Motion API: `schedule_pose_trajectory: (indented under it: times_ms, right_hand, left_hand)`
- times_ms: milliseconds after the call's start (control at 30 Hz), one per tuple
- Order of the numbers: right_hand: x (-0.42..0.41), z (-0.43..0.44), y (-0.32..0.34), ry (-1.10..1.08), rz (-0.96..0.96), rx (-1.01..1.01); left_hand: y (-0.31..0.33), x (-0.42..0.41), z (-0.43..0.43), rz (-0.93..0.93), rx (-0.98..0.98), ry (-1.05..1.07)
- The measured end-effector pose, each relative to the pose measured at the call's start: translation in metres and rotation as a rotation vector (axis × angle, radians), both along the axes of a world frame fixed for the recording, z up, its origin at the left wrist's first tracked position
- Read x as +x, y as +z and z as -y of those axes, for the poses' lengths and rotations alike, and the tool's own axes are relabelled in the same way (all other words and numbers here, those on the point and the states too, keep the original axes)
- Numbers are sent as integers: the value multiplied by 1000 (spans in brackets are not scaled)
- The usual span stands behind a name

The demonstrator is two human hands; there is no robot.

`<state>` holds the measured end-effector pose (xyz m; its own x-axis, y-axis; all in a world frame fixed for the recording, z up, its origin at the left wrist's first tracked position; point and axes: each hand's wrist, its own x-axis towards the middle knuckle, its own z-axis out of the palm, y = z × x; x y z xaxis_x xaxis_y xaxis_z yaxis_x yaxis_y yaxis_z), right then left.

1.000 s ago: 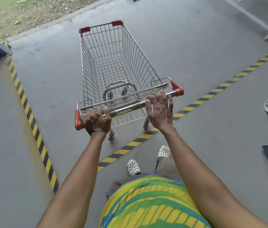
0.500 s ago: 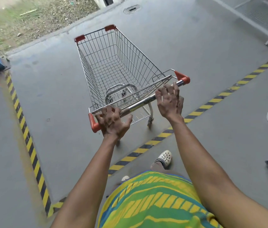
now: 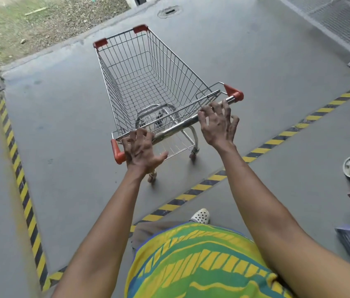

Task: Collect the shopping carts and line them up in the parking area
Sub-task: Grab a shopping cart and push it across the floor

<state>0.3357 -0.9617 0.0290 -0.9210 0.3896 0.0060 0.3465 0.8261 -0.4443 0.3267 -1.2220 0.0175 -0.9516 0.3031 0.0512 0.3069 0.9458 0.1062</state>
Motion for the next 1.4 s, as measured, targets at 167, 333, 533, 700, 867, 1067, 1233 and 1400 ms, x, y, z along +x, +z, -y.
schedule_pose_trajectory:
  times_ms: [167,333,533,700,867,1067,1233,1400]
  right_hand:
    - [-11,-28,-8,-27,-9,-46]
    - [-30,-57,-13,-57,-10,-85]
    - [-67,-102,-21,-77,-26,-72]
    - [-98,-143,-27,-51,-51,-45]
    - [-124,-187,-25,-26,-39,-48]
    - [-159,-208,-25,-98,-51,-114]
    - [-178,-225,-25,-57,3,-43]
    - [-181,-246,-23,67,48,-32]
  left_hand:
    - [3,-21,-33,-5,-17,-14]
    - [-1,-46,-69,-27,-18,-37]
    - [-7,-86,-115,-76,6,-39]
    - [-9,-123,-162,-139,24,3]
    - [-13,-155,-206,-171,67,17]
    - [-9,-191,-246,-117,38,41]
    - [-6,-214,-264,-75,-5,74]
    - [-19,-190,-281,30,7,233]
